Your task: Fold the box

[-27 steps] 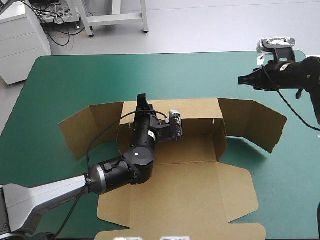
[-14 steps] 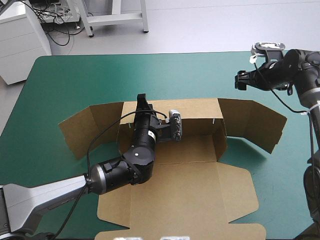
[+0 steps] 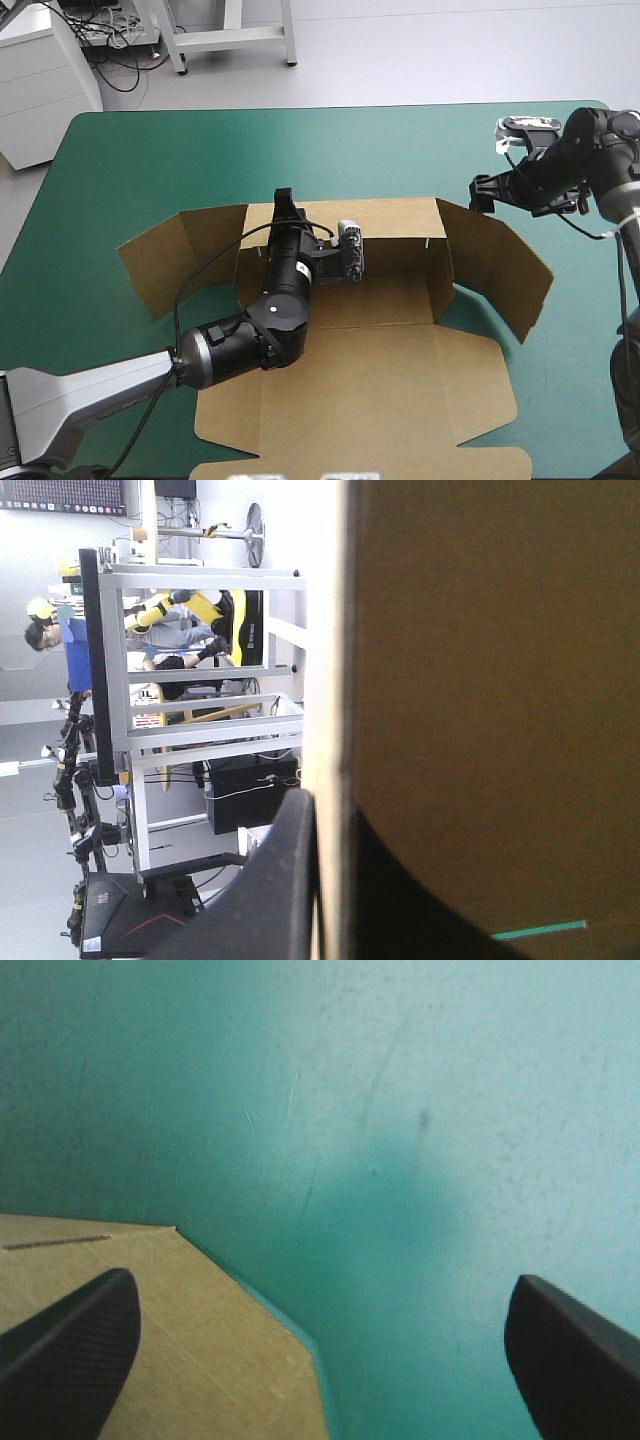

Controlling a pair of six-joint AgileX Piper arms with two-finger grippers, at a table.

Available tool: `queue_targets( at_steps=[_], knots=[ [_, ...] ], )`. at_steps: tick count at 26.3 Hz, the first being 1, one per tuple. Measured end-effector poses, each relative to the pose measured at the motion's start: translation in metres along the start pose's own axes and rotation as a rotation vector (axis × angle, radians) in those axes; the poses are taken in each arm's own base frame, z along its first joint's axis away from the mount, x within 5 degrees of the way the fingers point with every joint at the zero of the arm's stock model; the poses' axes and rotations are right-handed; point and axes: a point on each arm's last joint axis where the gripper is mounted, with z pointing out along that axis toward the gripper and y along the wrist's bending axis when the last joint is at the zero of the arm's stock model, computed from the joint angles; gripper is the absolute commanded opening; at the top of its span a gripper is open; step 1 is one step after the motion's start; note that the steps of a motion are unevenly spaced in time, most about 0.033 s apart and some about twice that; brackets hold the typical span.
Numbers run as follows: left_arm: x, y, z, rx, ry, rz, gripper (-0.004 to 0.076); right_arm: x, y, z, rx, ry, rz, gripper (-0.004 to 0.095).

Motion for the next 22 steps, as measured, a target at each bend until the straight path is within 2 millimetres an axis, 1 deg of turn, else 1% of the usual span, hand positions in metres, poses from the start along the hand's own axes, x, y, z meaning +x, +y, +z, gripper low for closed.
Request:
queue_targets(
  at_steps=[5,9,13,18,19,22],
  knots=[
    [0.0,0.0,0.0,0.0,0.001,0.0,-0.0032,0.024,0.003,-0.009,0.001,0.02,-0.027,0.0899],
    [0.0,0.0,0.0,0.0,0.001,0.0,-0.0032,0.046,0.006,-0.008,-0.022,0.022,-0.046,0.0896],
    [0.0,0.0,0.0,0.0,0.001,-0.004,-0.0032,0.067,0.014,-0.01,-0.085,-0.057,-0.085,0.0896],
    [0.0,0.0,0.0,0.002,0.002,-0.005,-0.0032,0.094,0.025,-0.022,-0.14,-0.227,-0.211,0.0896],
    [0.0,0.0,0.0,0.001,0.002,-0.005,-0.0032,0.103,0.027,-0.023,-0.15,-0.254,-0.248,0.0896],
    [0.0,0.0,0.0,0.002,0.002,-0.005,-0.0032,0.114,0.031,-0.017,-0.19,-0.284,-0.307,0.0897]
  ],
)
